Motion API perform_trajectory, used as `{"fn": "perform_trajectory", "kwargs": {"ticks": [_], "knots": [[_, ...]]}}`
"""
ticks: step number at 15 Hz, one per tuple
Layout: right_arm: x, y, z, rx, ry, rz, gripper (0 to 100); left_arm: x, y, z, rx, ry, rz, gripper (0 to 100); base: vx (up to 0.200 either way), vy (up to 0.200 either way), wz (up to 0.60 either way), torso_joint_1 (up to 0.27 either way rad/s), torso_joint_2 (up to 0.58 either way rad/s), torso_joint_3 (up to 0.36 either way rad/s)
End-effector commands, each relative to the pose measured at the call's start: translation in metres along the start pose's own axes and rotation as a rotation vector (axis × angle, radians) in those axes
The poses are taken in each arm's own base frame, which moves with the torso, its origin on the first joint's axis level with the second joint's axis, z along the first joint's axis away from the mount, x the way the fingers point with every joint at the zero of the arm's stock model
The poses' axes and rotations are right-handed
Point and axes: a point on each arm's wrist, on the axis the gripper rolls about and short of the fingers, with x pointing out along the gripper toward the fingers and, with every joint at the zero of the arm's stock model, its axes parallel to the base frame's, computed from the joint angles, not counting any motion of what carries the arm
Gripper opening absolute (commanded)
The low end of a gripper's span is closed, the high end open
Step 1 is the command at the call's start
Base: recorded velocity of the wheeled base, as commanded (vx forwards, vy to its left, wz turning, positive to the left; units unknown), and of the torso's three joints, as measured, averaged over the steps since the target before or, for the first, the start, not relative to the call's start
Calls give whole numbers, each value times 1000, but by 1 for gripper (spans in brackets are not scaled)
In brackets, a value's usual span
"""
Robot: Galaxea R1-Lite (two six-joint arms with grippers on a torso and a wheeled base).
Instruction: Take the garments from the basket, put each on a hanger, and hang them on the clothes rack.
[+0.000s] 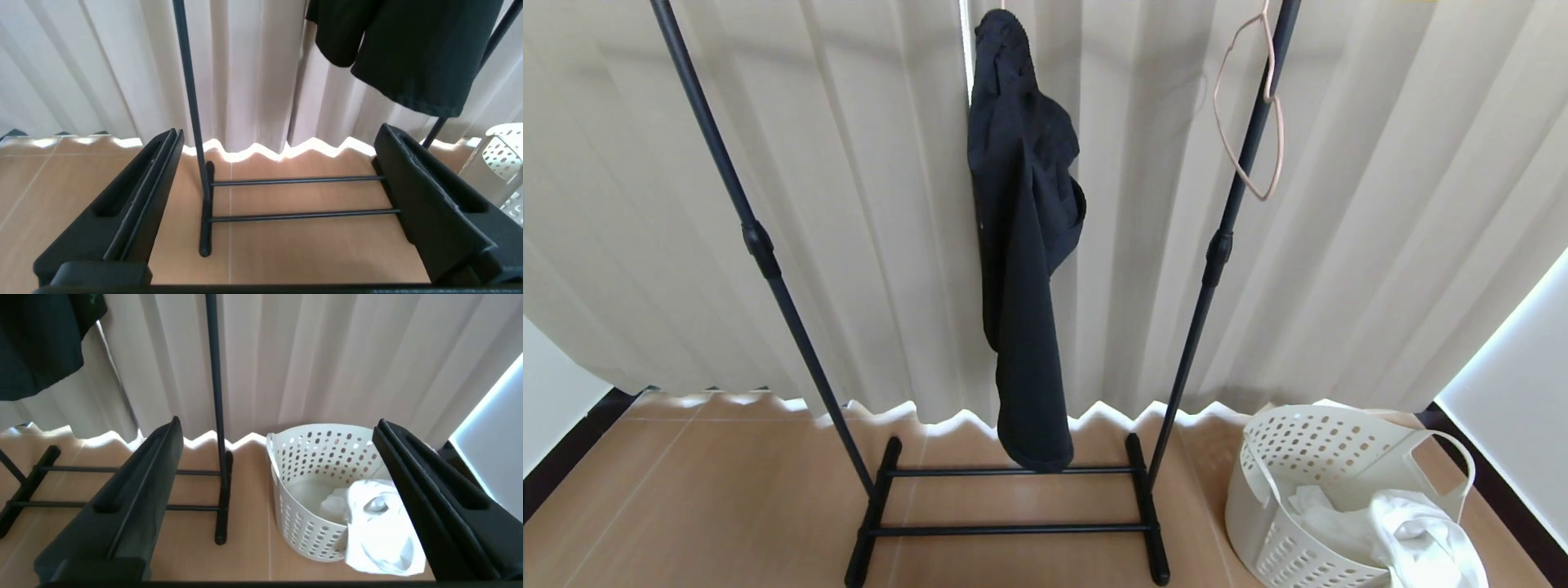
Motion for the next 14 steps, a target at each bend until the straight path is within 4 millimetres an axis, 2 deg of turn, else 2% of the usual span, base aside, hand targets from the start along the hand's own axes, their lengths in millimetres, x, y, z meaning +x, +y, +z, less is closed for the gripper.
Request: {"fn": "perform_trajectory", "kwargs": {"ticks": [1, 5, 8, 11, 14], "knots": [[0, 0, 0, 0, 0, 1, 100, 0, 0, 0, 0, 1, 0, 100, 0, 0, 0, -129, 471, 339], [0, 0, 0, 0, 0, 1, 100, 0, 0, 0, 0, 1, 0, 100, 0, 0, 0, -96, 435, 334], [0, 0, 0, 3, 0, -1, 100, 0, 0, 0, 0, 1, 2, 100, 0, 0, 0, -32, 163, 136], [0, 0, 0, 0, 0, -1, 100, 0, 0, 0, 0, 1, 2, 100, 0, 0, 0, -36, 318, 279], [0, 0, 0, -2, 0, 1, 100, 0, 0, 0, -2, 1, 2, 100, 0, 0, 0, -5, 97, 77]]}}
